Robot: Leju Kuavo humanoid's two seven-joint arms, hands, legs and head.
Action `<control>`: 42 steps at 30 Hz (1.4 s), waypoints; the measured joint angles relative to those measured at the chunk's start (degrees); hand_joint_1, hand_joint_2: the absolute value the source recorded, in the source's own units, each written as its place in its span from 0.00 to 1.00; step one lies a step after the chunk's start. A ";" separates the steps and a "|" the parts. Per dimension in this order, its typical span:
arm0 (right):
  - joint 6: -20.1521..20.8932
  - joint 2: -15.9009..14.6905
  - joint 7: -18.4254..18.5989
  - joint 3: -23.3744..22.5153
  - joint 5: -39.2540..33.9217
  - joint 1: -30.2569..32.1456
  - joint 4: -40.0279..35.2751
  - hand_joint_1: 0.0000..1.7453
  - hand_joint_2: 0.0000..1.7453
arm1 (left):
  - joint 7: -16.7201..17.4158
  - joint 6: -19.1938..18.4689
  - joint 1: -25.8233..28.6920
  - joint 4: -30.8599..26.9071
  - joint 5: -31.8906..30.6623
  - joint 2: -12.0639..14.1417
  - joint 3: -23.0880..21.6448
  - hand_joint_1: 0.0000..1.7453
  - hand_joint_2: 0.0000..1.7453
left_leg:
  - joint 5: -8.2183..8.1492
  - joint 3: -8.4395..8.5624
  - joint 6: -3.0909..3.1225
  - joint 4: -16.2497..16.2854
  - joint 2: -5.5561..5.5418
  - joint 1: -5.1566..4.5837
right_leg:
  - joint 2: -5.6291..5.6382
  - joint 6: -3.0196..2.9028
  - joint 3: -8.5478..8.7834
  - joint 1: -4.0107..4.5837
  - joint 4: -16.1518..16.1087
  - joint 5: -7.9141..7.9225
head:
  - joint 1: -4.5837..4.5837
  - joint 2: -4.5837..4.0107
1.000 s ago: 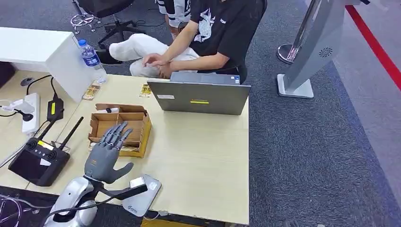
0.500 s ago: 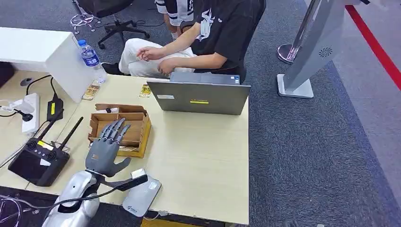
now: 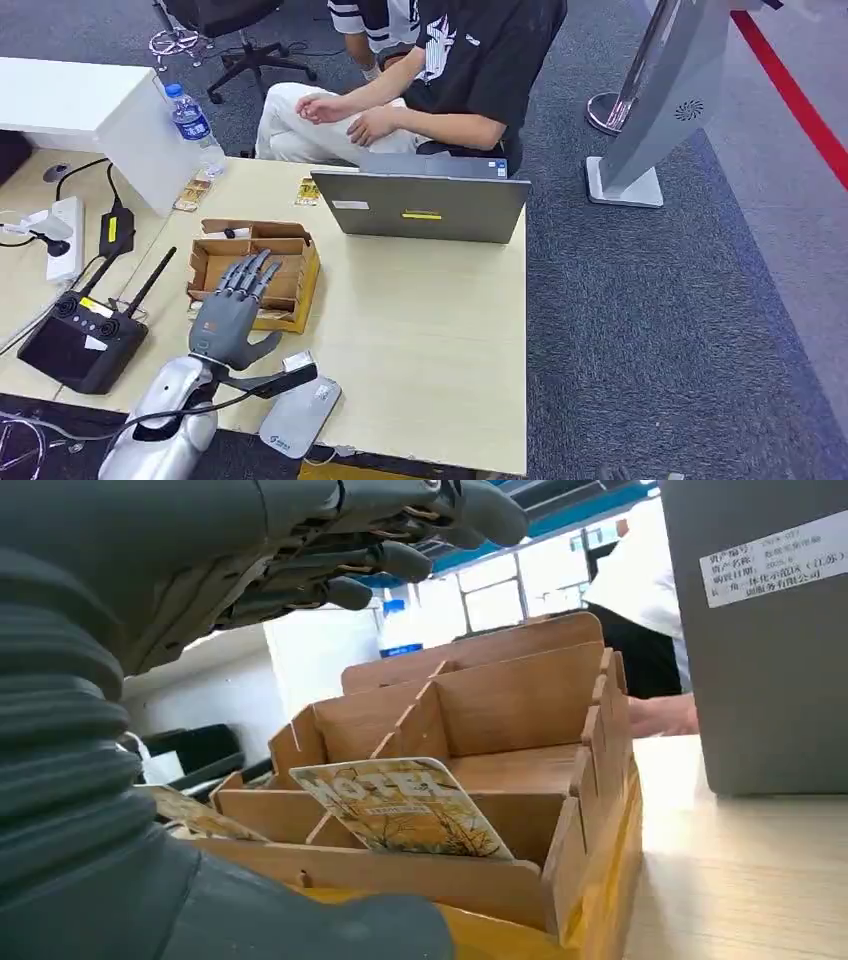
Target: Pass the card to the sensor for recognition and then transmit it.
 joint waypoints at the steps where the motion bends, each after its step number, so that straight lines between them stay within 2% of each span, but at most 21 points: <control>1: -0.11 0.00 0.07 0.00 0.00 -0.01 0.00 0.00 1.00 | -0.02 0.00 -0.05 0.11 0.02 -0.02 0.00 0.25 1.00 | 0.00 0.00 0.00 0.00 0.00 0.00 | 0.00 0.00 0.00 0.00 0.00 0.00 | 0.00 0.00; 2: -0.13 0.00 0.22 0.00 0.02 0.00 0.00 0.00 1.00 | -0.13 0.00 -0.08 0.24 0.09 -0.02 0.00 0.91 1.00 | 0.00 0.00 0.00 0.00 0.01 0.00 | 0.00 0.00 0.00 0.00 0.00 0.00 | 0.00 0.00; 3: -0.22 0.00 0.24 0.00 0.02 0.00 0.02 0.00 1.00 | -0.26 0.00 -0.09 0.28 0.13 -0.02 0.00 0.95 1.00 | 0.00 0.00 0.00 0.00 0.01 0.00 | 0.00 0.00 0.00 0.00 0.00 0.00 | 0.00 0.00; 4: -0.28 0.00 0.28 0.00 0.02 0.00 0.02 0.00 1.00 | -0.53 0.00 -0.11 0.33 0.22 -0.02 0.00 0.93 1.00 | 0.00 0.00 0.00 0.00 0.00 0.00 | 0.00 0.00 0.00 0.00 0.00 0.00 | 0.00 0.00; 7: -0.28 0.00 0.33 0.00 0.02 0.00 0.02 0.00 1.00 | -0.57 0.00 -0.10 0.46 0.44 0.00 0.00 0.96 1.00 | 0.00 0.00 0.00 0.00 0.00 0.00 | 0.00 0.00 0.00 0.00 0.00 0.00 | 0.00 0.00; 10: -0.31 0.00 0.33 -0.02 0.02 0.00 0.07 0.00 1.00 | -0.61 0.00 -0.11 0.52 0.52 0.00 0.00 0.93 1.00 | 0.00 0.00 0.00 0.00 0.00 0.00 | 0.01 0.00 0.00 0.00 0.00 0.00 | 0.00 0.00; 12: -0.31 0.00 0.33 -0.07 0.02 0.00 0.13 0.00 1.00 | -0.63 0.00 -0.13 0.70 0.57 0.00 0.00 0.97 1.00 | 0.00 0.00 0.00 0.00 0.00 0.00 | 0.00 0.00 0.00 0.00 0.00 0.00 | 0.00 0.00; 13: -0.31 0.00 0.35 -0.07 0.02 0.01 0.15 0.00 1.00 | -0.63 0.00 -0.12 0.70 0.59 0.00 0.00 0.95 1.00 | 0.00 0.00 0.00 0.00 0.00 0.00 | 0.00 0.00 0.00 0.00 0.00 0.00 | 0.00 0.00; 14: -0.31 0.00 0.35 -0.07 0.02 0.01 0.15 0.00 1.00 | -0.63 0.00 -0.13 0.70 0.61 0.00 0.00 1.00 1.00 | 0.00 0.00 0.00 0.00 0.00 0.00 | 0.00 0.00 0.00 0.00 0.00 0.00 | 0.00 0.00; 17: -0.48 0.00 0.42 -0.09 0.02 0.01 0.17 0.00 1.00 | -0.94 0.07 -0.16 0.72 0.77 0.02 0.02 1.00 1.00 | 0.00 0.00 0.00 0.00 0.00 0.00 | 0.00 0.00 0.00 0.00 0.00 0.00 | 0.00 0.00; 21: -0.52 0.00 0.48 -0.13 0.02 0.01 0.22 0.00 1.00 | -2.08 2.04 -0.42 0.46 1.62 -0.20 0.02 1.00 1.00 | 0.00 0.01 0.00 0.01 0.00 0.00 | 0.01 0.00 0.00 0.00 0.00 0.00 | 0.00 0.00; 26: -0.52 0.00 0.46 -0.15 0.07 0.03 0.22 0.00 1.00 | -2.49 4.94 -0.96 -3.60 1.46 -2.25 0.20 1.00 1.00 | 0.00 0.00 0.00 0.02 -0.01 0.00 | 0.00 0.00 0.00 0.00 0.00 0.01 | 0.00 0.00; 33: -0.55 0.00 0.39 -0.37 0.74 0.03 0.26 0.00 1.00 | -2.45 5.66 -2.42 -11.09 0.52 -5.49 1.16 1.00 1.00 | 0.00 0.00 0.00 0.03 -0.02 -0.01 | -0.01 0.00 0.00 0.00 0.00 0.01 | 0.00 0.00; 38: -0.61 0.00 0.48 -0.76 1.09 -0.01 0.31 0.00 1.00 | -1.14 4.83 -4.86 -14.30 0.31 -6.40 2.56 1.00 1.00 | 0.01 0.00 -0.01 0.02 -0.01 0.01 | -0.02 -0.04 0.00 0.00 0.01 0.04 | 0.02 0.00; 42: -0.72 0.02 0.81 -0.81 1.93 -0.17 0.33 0.00 1.00 | -1.55 2.25 -7.68 -14.54 5.14 -6.10 5.49 1.00 1.00 | 0.04 -0.01 -0.05 0.02 -0.01 0.04 | -0.01 -0.05 0.01 0.00 0.05 0.04 | 0.00 0.00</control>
